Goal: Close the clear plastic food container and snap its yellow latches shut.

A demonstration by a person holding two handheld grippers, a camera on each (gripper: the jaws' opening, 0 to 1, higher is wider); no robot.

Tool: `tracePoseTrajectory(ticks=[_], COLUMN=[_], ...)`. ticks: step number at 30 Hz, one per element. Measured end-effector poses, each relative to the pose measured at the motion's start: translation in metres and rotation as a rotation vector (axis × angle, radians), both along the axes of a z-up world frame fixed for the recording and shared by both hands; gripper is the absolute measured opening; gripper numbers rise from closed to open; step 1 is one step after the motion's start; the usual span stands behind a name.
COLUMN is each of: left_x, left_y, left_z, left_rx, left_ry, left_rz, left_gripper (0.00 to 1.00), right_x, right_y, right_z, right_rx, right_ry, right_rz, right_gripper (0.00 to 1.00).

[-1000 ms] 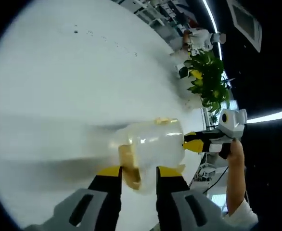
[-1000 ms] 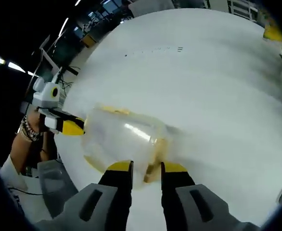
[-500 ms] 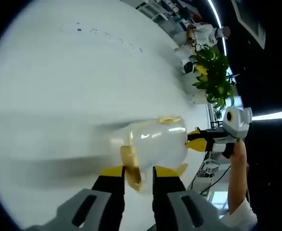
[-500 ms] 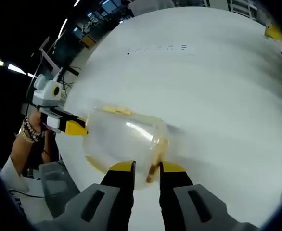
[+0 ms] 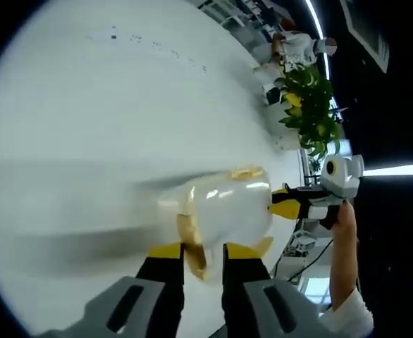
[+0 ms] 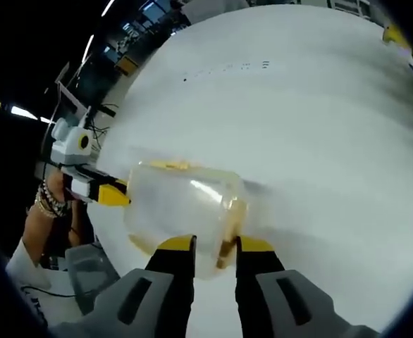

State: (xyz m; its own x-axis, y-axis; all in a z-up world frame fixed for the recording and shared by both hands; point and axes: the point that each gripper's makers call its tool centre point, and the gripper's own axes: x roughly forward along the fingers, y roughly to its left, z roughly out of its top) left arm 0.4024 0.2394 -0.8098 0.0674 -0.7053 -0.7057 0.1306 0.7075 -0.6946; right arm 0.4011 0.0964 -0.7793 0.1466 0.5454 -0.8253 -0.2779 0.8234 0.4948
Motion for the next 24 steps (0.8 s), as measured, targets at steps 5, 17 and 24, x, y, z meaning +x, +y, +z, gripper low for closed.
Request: tracePoseTrajectory(ticks=[5,17,24], left_x=[0.003,-0.010,-0.021], left_y=[0.003,0.015,0.033], left_z=[0.003,0.014,0.018], left_rx=[-0.001,0.025,0.057], left_ry=[-0.005,-0.074,-0.101], left_rz=[-0.010,-0.042,-0.033], left_gripper=[0.13,0.16,0.17], right_x=[0.003,-0.026,-0.039], right_y=[0.000,0.016,0.034], right_z=[-0.001,-0.003,-0.003], right_rx=[-0.016,0.033,0.046], right_ry=[-0.003,0.013,0.002], right_rz=[-0.008,-0.045,-0.027], right_gripper=[0.19,0.20,0.20])
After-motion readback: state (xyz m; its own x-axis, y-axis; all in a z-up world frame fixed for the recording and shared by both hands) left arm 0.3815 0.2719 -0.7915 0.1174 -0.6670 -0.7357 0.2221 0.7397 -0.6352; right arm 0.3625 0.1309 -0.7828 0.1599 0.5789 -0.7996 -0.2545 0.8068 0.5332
